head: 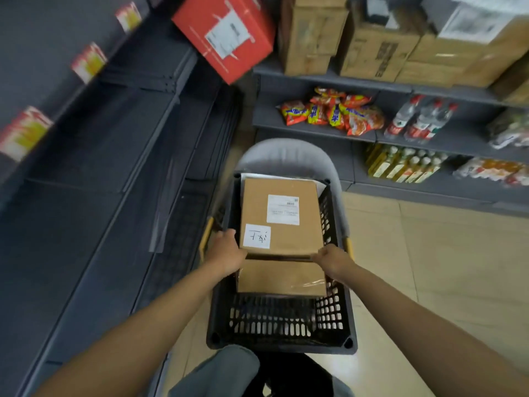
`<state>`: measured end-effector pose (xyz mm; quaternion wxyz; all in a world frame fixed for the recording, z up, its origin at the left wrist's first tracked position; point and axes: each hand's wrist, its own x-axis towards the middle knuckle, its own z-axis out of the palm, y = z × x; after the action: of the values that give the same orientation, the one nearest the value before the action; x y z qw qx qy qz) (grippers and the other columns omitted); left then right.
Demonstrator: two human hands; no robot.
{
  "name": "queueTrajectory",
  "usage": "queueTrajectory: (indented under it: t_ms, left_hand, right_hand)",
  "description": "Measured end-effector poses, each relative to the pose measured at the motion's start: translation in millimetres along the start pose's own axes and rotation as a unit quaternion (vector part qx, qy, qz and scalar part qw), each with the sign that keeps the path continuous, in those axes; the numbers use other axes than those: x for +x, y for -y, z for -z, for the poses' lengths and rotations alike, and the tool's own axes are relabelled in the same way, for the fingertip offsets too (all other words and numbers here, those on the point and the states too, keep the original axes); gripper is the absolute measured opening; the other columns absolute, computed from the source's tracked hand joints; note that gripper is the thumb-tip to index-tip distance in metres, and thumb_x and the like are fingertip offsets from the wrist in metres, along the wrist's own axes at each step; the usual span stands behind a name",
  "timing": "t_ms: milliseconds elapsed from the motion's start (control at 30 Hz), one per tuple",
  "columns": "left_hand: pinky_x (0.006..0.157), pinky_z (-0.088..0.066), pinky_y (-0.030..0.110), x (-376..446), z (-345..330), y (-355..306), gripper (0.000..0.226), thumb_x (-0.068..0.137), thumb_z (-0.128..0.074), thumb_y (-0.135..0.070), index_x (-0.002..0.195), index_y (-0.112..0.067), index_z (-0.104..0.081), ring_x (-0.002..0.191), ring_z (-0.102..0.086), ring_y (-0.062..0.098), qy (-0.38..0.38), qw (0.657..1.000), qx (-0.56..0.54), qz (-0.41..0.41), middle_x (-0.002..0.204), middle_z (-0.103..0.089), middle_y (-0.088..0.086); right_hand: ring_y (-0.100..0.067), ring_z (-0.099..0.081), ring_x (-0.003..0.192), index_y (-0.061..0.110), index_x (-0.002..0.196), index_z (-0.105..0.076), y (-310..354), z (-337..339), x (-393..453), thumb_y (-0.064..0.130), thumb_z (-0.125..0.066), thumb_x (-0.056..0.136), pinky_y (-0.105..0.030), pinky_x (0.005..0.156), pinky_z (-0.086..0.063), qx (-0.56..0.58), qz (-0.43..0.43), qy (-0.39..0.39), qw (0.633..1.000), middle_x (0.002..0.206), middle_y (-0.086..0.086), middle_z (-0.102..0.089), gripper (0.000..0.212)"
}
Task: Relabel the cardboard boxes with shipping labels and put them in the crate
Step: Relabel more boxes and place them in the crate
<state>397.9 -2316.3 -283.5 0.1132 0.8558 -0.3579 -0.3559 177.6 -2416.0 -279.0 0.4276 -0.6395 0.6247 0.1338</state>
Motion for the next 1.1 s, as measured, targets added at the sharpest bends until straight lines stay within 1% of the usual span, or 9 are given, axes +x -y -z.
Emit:
queueTrajectory:
  t_ms: [67, 233, 333, 433, 533, 667, 833, 933, 1100]
  left_hand:
    - [0.104, -0.034, 0.036, -10.0, 21.2, -8.7, 0.054, 0.093, -0.051, -0.027, 0.143, -0.015, -0.035, 0.132, -0.035, 0.028, -0.035, 0.994, 0.082, -0.058, 0.145, -0.033, 0.010]
    - [0.105, -0.032, 0.038, -40.9, 72.8, -27.5, 0.047, 0.095, -0.046, -0.027, 0.140, -0.014, -0.038, 0.128, -0.035, 0.028, -0.110, 0.982, 0.125, -0.090, 0.141, -0.036, 0.010]
    - [0.102, -0.037, 0.038, -70.6, 100.7, -31.8, 0.045, 0.097, -0.043, -0.027, 0.140, -0.013, -0.039, 0.125, -0.042, 0.028, -0.154, 0.973, 0.145, -0.091, 0.140, -0.042, 0.011]
    - [0.096, -0.039, 0.038, -108.8, 116.5, -32.9, 0.043, 0.098, -0.042, -0.027, 0.138, -0.012, -0.041, 0.121, -0.046, 0.028, -0.199, 0.964, 0.166, -0.061, 0.137, -0.046, 0.011]
    - [0.098, -0.038, 0.039, -155.9, 118.9, -27.9, 0.040, 0.098, -0.041, -0.027, 0.135, -0.012, -0.043, 0.119, -0.049, 0.028, -0.245, 0.950, 0.191, -0.010, 0.135, -0.049, 0.009]
    - [0.092, -0.038, 0.037, -230.1, 115.8, -3.4, 0.033, 0.096, -0.044, -0.026, 0.125, -0.011, -0.048, 0.114, -0.052, 0.030, -0.278, 0.943, 0.180, 0.045, 0.128, -0.054, 0.011]
    - [0.094, -0.038, 0.039, -335.2, 100.9, 54.9, 0.033, 0.095, -0.043, -0.026, 0.123, -0.009, -0.049, 0.116, -0.052, 0.033, -0.327, 0.921, 0.147, 0.155, 0.127, -0.054, 0.013]
    - [0.095, -0.040, 0.040, -400.2, 58.7, 105.4, 0.031, 0.096, -0.043, -0.027, 0.121, -0.010, -0.051, 0.118, -0.051, 0.032, -0.315, 0.913, 0.122, 0.229, 0.129, -0.054, 0.012]
    - [0.098, -0.041, 0.041, -526.8, -55.0, 186.7, 0.037, 0.094, -0.044, -0.023, 0.130, -0.013, -0.046, 0.120, -0.052, 0.032, -0.304, 0.881, 0.011, 0.362, 0.133, -0.054, 0.012]
  right_hand:
    - [-0.031, -0.055, 0.114, 0.006, 0.132, -0.048, 16.2, 12.0, -6.9, 0.036, -0.054, 0.094, -0.031, 0.086, -0.044, -0.070, 0.059, -0.045, 0.995, 0.129, -0.014, -0.057, 0.048]
    - [-0.026, -0.059, 0.105, 0.015, 0.130, -0.051, 66.3, 41.5, -29.9, 0.033, -0.055, 0.091, -0.040, 0.088, -0.052, -0.158, 0.207, -0.154, 0.953, 0.123, -0.009, -0.059, 0.043]
    - [-0.025, -0.059, 0.105, 0.018, 0.127, -0.055, 91.8, 60.2, -54.4, 0.030, -0.055, 0.090, -0.039, 0.087, -0.052, -0.216, 0.299, -0.215, 0.904, 0.121, -0.007, -0.061, 0.038]
    - [-0.028, -0.056, 0.107, 0.016, 0.126, -0.054, 107.4, 67.6, -83.3, 0.025, -0.052, 0.090, -0.039, 0.088, -0.050, -0.270, 0.373, -0.240, 0.855, 0.121, -0.009, -0.059, 0.036]
    - [-0.030, -0.053, 0.112, 0.014, 0.125, -0.053, 113.4, 58.8, -112.6, 0.026, -0.050, 0.093, -0.039, 0.091, -0.047, -0.302, 0.445, -0.222, 0.814, 0.124, -0.011, -0.056, 0.034]
    - [-0.030, -0.052, 0.112, 0.015, 0.120, -0.056, 119.2, 28.6, -157.8, 0.026, -0.049, 0.093, -0.035, 0.088, -0.043, -0.323, 0.520, -0.180, 0.770, 0.122, -0.010, -0.057, 0.030]
    - [-0.028, -0.054, 0.108, 0.013, 0.116, -0.056, 130.0, -34.4, -224.3, 0.026, -0.049, 0.095, -0.033, 0.078, -0.043, -0.340, 0.615, -0.100, 0.705, 0.118, -0.009, -0.059, 0.026]
    - [-0.028, -0.054, 0.109, 0.012, 0.116, -0.057, 117.7, -93.9, -272.5, 0.026, -0.048, 0.096, -0.032, 0.080, -0.044, -0.378, 0.649, -0.038, 0.659, 0.119, -0.009, -0.058, 0.026]
    - [-0.027, -0.058, 0.103, 0.009, 0.110, -0.060, 53.5, -215.1, -362.5, 0.024, -0.043, 0.097, -0.033, 0.081, -0.048, -0.465, 0.687, 0.080, 0.553, 0.116, -0.008, -0.061, 0.026]
